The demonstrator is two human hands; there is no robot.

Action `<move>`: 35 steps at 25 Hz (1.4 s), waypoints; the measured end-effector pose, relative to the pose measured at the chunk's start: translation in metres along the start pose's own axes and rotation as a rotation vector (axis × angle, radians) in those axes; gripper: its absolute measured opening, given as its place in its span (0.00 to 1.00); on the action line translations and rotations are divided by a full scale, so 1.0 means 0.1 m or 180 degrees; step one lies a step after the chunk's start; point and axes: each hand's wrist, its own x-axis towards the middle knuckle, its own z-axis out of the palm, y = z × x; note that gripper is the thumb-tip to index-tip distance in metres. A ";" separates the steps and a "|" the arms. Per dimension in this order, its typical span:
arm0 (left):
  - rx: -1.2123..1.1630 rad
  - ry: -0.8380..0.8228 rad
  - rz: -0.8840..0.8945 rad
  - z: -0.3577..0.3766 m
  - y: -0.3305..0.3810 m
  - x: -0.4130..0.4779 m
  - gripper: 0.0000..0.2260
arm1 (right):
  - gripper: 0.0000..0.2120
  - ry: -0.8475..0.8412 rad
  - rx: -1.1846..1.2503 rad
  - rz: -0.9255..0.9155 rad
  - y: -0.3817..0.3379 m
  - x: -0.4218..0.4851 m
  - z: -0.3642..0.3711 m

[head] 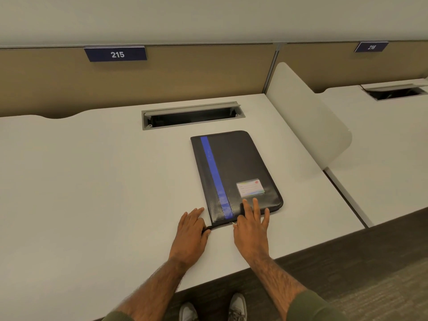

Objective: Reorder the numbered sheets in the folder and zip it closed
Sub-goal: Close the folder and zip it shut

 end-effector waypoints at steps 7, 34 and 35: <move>-0.0161 0.0058 -0.0006 0.04 -0.03 -0.03 0.06 | 0.06 -0.0143 -0.0056 0.0295 0.37 0.05 -0.07; -0.0086 0.0572 0.0306 0.02 -0.22 0.02 0.24 | 0.15 -0.0012 -0.0393 0.1074 1.24 0.30 -0.12; -0.0056 0.0558 0.0293 0.01 -0.22 0.02 0.24 | 0.15 0.0035 -0.0373 0.1010 1.28 0.31 -0.10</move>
